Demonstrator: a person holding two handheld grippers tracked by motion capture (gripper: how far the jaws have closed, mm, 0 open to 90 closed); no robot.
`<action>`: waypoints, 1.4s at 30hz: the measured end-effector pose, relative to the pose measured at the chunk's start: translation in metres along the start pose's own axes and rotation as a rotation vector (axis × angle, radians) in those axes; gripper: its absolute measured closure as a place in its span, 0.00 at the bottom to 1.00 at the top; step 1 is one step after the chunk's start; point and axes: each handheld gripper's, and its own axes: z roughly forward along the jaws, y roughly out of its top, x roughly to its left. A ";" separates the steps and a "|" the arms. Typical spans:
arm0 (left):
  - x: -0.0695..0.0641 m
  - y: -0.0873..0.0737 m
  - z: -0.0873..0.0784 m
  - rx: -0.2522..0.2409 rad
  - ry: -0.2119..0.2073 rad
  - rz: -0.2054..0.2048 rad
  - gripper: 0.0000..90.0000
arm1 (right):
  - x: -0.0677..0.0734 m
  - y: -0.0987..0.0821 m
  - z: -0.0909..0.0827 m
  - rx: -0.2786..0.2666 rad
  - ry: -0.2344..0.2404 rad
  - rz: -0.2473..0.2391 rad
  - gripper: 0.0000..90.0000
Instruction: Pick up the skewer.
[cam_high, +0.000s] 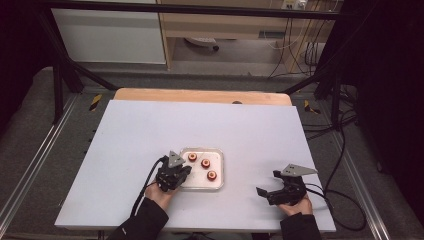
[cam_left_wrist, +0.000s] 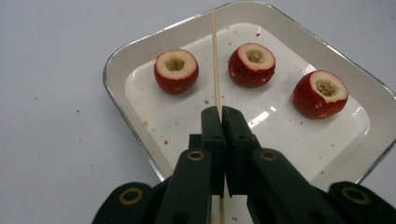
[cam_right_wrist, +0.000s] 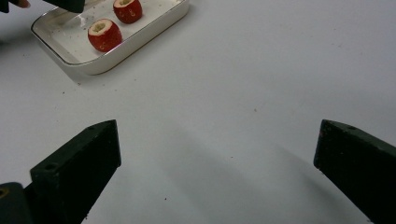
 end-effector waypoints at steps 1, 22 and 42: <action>0.000 0.000 -0.001 -0.005 -0.009 0.002 0.98 | 0.000 0.000 0.000 -0.001 0.000 -0.001 0.01; -0.002 0.003 -0.020 -0.047 -0.142 0.082 0.98 | 0.010 0.004 0.005 0.022 -0.009 -0.060 0.01; -0.011 0.016 -0.026 0.011 -0.211 0.183 0.98 | 0.038 0.023 0.013 0.058 -0.049 -0.225 0.01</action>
